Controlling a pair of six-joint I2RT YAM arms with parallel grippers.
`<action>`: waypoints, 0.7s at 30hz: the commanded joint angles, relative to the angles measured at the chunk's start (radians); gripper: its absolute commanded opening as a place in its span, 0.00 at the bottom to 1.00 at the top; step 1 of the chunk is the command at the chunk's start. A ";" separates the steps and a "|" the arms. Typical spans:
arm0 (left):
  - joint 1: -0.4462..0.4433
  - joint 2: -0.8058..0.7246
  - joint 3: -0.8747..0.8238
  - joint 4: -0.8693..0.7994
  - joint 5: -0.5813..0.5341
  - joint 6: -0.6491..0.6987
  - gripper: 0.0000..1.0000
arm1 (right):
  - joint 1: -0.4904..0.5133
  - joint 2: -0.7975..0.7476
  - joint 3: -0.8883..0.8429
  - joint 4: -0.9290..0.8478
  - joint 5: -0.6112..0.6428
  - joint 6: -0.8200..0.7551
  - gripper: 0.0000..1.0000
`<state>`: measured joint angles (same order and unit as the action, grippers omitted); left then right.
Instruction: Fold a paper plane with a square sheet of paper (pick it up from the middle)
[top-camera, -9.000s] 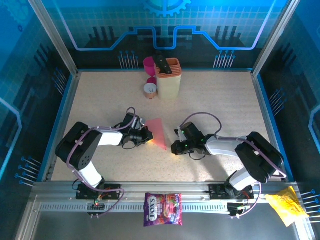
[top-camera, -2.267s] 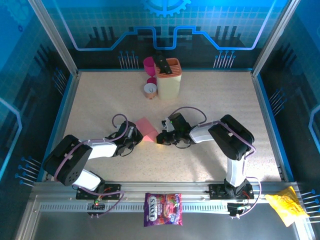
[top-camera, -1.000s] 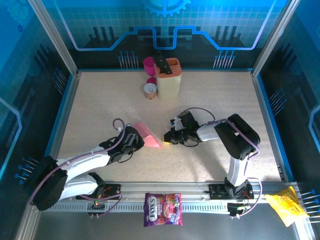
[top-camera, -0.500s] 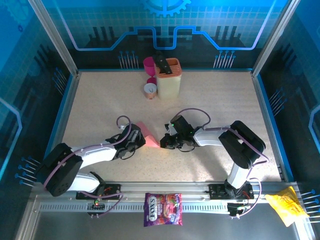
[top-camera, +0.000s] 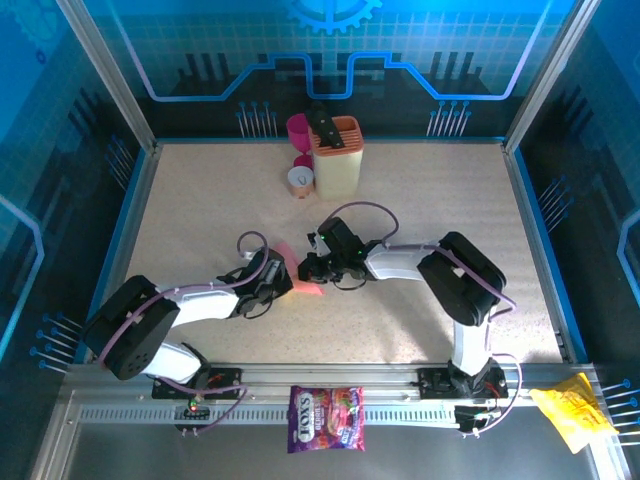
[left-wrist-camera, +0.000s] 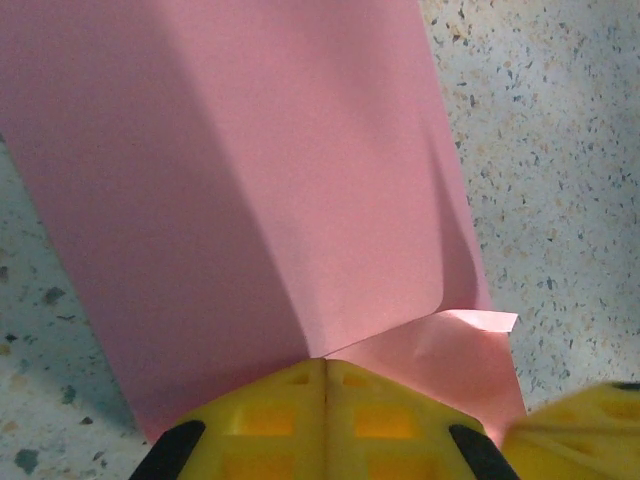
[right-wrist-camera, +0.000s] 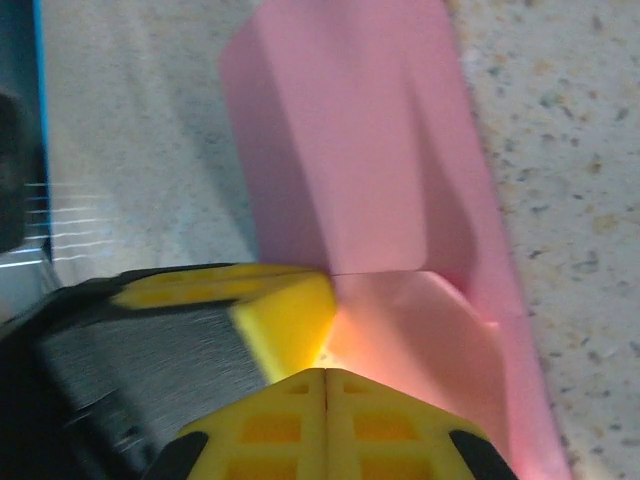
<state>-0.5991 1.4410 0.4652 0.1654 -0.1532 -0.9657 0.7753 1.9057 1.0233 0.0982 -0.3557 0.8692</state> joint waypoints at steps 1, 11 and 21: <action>0.005 0.024 -0.010 -0.017 -0.012 0.007 0.00 | 0.019 0.062 -0.002 -0.015 0.018 0.026 0.00; 0.005 0.061 -0.012 -0.053 -0.029 -0.044 0.00 | 0.009 0.044 -0.097 -0.131 0.110 -0.058 0.00; 0.008 0.078 -0.008 -0.057 -0.032 -0.047 0.00 | -0.037 -0.077 -0.200 -0.090 0.074 -0.117 0.00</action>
<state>-0.6003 1.4769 0.4690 0.2184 -0.1455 -1.0046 0.7662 1.8534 0.8818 0.1337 -0.2974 0.7876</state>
